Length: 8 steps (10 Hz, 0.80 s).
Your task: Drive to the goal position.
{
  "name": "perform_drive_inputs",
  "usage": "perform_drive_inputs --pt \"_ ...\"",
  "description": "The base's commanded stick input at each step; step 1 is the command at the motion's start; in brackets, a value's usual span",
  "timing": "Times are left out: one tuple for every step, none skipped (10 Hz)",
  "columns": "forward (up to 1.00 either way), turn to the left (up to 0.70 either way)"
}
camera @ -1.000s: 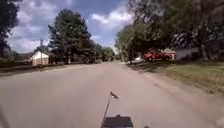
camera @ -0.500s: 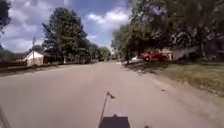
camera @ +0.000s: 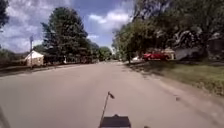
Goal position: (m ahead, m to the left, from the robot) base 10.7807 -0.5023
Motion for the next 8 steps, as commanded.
perform_drive_inputs --pt "1.00 0.00" --pt "1.00 0.00" --pt "1.00 0.00" --pt "1.00 0.00" --pt "1.00 0.00" --pt "1.00 -0.09" --pt "1.00 -0.27" --pt "1.00 -0.38"
